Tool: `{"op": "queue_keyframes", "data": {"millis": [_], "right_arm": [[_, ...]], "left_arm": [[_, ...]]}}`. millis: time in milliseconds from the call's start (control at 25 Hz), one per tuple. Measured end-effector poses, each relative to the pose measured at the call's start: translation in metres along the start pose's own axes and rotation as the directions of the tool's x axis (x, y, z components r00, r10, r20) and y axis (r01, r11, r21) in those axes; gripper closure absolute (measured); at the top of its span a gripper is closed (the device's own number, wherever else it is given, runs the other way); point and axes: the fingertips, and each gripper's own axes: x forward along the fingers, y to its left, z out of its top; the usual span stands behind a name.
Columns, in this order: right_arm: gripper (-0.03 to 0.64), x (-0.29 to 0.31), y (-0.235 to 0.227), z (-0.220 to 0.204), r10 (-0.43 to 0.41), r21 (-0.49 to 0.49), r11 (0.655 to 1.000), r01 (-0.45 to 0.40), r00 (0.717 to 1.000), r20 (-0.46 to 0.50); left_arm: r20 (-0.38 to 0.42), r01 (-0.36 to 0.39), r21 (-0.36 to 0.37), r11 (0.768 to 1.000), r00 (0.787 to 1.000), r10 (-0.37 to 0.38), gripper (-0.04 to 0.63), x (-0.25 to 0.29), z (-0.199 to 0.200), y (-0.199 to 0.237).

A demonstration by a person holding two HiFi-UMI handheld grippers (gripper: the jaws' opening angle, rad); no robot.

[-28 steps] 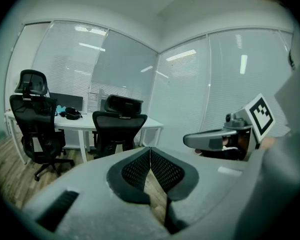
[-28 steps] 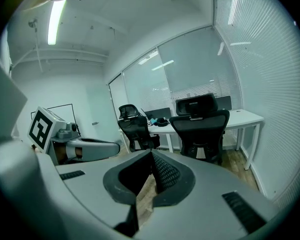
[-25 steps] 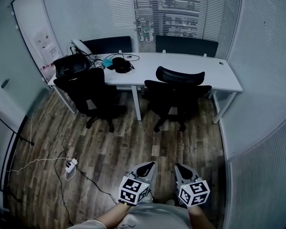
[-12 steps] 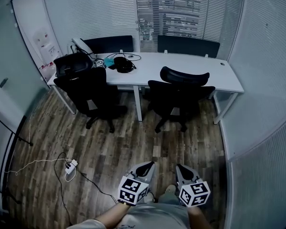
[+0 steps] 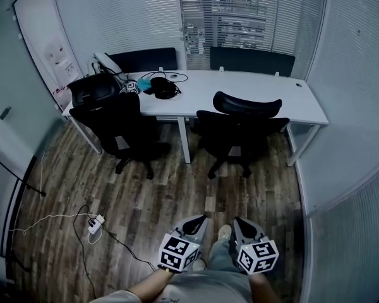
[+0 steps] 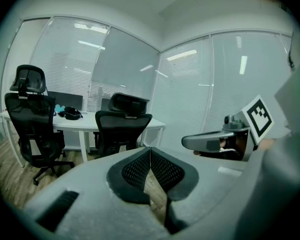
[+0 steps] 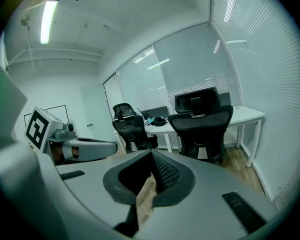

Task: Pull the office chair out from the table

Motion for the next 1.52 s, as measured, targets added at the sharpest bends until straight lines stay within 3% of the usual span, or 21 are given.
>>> {"op": "queue_keyframes", "data": {"millis": [320, 760, 1120, 1520], "right_arm": [[0.609, 0.048, -0.047, 0.022, 0.01, 0.008, 1.0, -0.01, 1.0, -0.008], [0.609, 0.118, -0.126, 0.09, 0.033, -0.016, 0.999, -0.033, 0.999, 0.029], [0.609, 0.147, -0.174, 0.122, 0.039, -0.015, 0.999, -0.038, 0.998, 0.058], [0.609, 0.176, -0.224, 0.138, 0.046, -0.029, 0.999, -0.045, 0.997, 0.057]], "left_arm": [[-0.012, -0.017, 0.001, 1.0, 1.0, 0.017, 0.583, 0.056, 0.022, 0.029], [-0.003, -0.044, 0.024, 0.999, 0.999, 0.044, 0.584, 0.143, 0.079, 0.066], [0.008, -0.055, 0.035, 0.998, 0.998, 0.055, 0.584, 0.195, 0.109, 0.075], [0.05, -0.047, 0.002, 0.999, 0.998, 0.047, 0.584, 0.25, 0.13, 0.082]]}}
